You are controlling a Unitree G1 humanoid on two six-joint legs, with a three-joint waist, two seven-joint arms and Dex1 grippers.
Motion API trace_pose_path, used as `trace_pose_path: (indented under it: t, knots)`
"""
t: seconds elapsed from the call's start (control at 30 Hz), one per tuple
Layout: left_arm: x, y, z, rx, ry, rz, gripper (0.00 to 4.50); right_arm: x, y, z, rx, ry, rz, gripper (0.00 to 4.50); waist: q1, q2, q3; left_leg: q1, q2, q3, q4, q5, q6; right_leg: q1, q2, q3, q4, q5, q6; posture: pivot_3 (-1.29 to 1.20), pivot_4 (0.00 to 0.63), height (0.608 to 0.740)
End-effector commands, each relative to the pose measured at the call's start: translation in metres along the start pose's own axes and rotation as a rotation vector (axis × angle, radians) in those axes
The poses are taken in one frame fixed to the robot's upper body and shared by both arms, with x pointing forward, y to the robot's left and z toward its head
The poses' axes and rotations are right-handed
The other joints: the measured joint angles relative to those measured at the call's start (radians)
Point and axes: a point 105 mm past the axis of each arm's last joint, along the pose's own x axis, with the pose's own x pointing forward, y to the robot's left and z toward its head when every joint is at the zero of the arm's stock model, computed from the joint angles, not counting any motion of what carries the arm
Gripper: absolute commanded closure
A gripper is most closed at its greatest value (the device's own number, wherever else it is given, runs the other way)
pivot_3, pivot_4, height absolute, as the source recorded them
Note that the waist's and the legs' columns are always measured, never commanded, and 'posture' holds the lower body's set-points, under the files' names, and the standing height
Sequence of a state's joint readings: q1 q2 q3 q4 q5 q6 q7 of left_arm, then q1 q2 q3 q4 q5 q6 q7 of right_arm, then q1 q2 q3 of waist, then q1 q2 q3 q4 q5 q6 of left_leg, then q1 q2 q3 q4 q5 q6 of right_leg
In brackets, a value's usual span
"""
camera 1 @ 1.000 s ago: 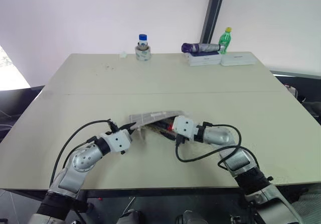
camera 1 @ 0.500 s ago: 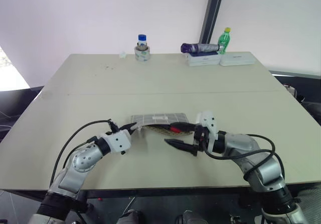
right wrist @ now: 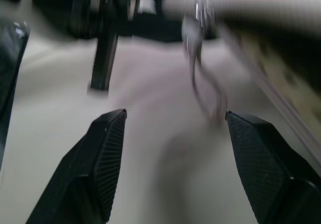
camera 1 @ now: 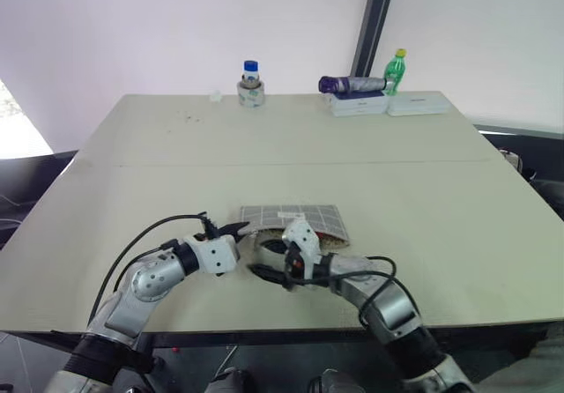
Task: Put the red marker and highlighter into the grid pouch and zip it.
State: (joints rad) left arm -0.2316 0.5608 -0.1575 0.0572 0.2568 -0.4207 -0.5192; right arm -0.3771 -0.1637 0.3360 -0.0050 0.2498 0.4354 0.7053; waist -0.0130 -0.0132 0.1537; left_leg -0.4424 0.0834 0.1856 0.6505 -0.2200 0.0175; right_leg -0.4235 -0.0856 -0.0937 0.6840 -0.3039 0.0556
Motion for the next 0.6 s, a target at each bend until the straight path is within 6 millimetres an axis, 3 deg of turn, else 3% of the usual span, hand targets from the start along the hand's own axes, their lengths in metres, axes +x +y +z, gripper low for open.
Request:
trace_pose_path:
  t: [0.03,0.2,0.5,0.6]
  knots:
    - [0.007,0.010,0.018,0.097,-0.045,0.006,4.50,0.002,-0.004,0.013,-0.040,-0.047,-0.011,1.25,0.002,0.000,0.000,0.000,0.000,0.000,0.000,0.000,0.000,0.000,0.000,0.000,0.000,0.000,0.000,0.00,0.150,0.740]
    - [0.009,0.024,0.020,0.119,-0.041,0.036,4.50,0.001,-0.011,0.014,-0.060,-0.048,-0.033,1.25,-0.002,0.000,0.000,0.000,0.000,0.000,0.000,0.000,0.000,0.000,0.000,0.000,0.000,0.000,0.000,0.00,0.150,0.740]
    - [0.009,0.021,0.020,0.118,-0.041,0.028,4.50,0.009,-0.013,0.030,0.000,-0.143,-0.033,1.25,-0.006,0.000,0.000,0.000,0.001,0.000,0.000,0.000,-0.001,0.000,0.001,0.000,0.000,0.000,0.000,0.00,0.150,0.740]
    - [0.008,0.021,0.020,0.113,-0.035,0.034,4.50,0.007,-0.010,0.025,-0.002,-0.123,-0.018,2.60,-0.003,0.000,0.000,0.000,0.001,0.000,0.000,0.000,-0.001,0.000,0.001,0.000,0.000,0.000,0.000,0.00,0.150,0.740]
